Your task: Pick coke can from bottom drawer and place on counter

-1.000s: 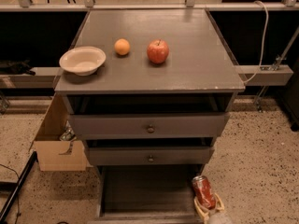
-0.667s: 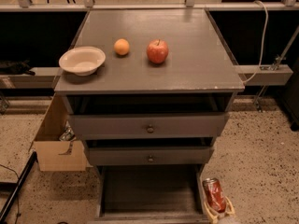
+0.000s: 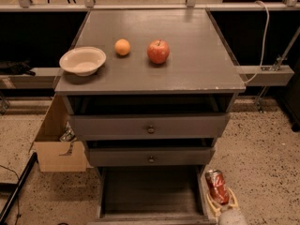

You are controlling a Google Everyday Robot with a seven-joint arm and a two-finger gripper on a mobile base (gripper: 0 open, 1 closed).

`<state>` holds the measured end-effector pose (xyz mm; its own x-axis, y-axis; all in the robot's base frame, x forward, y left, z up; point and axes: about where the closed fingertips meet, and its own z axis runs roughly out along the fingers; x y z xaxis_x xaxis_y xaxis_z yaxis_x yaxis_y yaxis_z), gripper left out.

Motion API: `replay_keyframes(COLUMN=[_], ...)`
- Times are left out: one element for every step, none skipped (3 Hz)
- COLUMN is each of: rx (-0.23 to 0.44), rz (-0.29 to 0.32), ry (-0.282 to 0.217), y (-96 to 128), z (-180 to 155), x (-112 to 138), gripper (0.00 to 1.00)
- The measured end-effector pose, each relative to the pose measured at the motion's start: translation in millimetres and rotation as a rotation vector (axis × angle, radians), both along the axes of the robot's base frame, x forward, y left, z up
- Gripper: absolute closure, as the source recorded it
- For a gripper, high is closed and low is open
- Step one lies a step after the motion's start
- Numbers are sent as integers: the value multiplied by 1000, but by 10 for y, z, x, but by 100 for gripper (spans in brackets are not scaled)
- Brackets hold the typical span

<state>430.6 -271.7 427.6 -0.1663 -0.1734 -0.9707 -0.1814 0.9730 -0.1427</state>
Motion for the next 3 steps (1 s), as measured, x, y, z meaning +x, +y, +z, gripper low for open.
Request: replay_keyframes(rx=[-21,-36,-64], rz=[-8,-22,-50], ry=[-77,-137,-179], y=[-88,-148,-256], z=[431,923,1300], x=[179,448,635], gripper=[100,100,100])
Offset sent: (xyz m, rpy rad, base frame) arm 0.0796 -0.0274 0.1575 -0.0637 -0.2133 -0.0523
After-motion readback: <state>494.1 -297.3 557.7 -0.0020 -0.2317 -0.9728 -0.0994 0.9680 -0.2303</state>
